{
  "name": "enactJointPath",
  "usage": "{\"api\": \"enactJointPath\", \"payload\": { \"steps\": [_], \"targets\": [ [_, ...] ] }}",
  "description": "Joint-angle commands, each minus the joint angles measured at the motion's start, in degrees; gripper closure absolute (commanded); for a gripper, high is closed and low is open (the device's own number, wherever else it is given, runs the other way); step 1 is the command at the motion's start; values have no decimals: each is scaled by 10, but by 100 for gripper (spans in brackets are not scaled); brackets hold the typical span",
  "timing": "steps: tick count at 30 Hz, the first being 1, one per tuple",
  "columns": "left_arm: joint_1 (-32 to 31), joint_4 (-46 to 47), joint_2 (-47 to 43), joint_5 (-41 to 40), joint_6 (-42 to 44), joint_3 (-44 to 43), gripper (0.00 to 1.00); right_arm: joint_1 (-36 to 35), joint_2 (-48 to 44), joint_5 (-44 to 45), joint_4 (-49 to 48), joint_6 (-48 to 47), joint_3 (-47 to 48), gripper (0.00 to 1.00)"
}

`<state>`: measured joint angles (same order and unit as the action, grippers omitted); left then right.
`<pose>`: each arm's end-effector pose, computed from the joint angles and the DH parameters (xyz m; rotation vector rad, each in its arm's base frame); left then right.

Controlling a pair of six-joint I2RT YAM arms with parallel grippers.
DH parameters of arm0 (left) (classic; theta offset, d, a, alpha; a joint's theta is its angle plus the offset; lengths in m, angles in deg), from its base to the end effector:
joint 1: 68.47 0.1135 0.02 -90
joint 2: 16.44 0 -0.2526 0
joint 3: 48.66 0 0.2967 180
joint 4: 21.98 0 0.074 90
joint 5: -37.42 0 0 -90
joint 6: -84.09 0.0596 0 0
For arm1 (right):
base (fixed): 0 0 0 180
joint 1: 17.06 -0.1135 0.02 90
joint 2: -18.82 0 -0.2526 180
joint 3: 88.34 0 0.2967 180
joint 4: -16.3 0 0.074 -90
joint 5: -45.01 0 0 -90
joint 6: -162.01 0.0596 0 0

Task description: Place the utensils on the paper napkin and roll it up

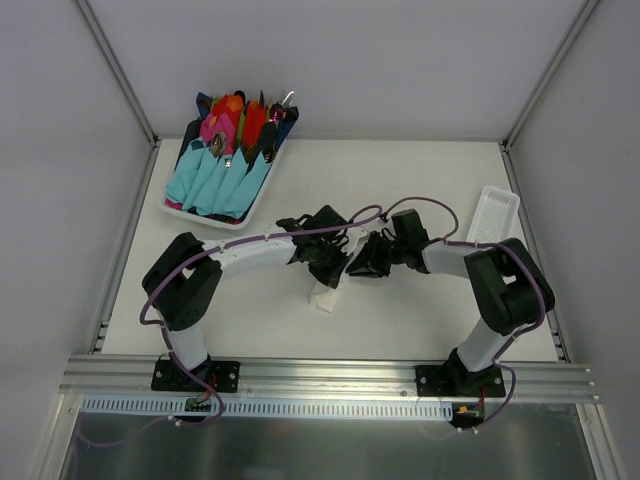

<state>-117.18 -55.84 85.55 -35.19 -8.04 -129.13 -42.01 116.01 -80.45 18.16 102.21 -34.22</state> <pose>0.2656 -0.3295 0.1440 1.1563 2.3687 -0.7159 0.3074 0.1811 0.0750 -0.2140 2.4805 1.1735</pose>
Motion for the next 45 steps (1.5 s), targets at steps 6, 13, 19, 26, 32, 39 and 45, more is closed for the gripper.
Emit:
{"api": "enactJointPath", "payload": {
  "steps": [6,13,19,26,32,39,45],
  "targets": [
    [12,-5,-1,48,-12,-21,100,39,-63,-15,-11,-9,-32,89],
    [26,-5,-10,68,-24,-23,100,39,-26,-25,-54,12,-30,92],
    [37,-4,-14,81,-35,-24,100,27,-4,-36,-96,36,-27,93],
    [49,-3,-10,102,-49,-35,100,2,21,-36,-125,56,-17,93],
    [51,1,-13,130,-60,-36,100,-12,58,-28,-142,66,-13,93],
    [51,14,4,190,-84,-35,100,-12,82,-15,-141,76,-20,95],
    [44,51,27,224,-107,-20,100,-12,91,-10,-144,84,-26,96]
  ]
}}
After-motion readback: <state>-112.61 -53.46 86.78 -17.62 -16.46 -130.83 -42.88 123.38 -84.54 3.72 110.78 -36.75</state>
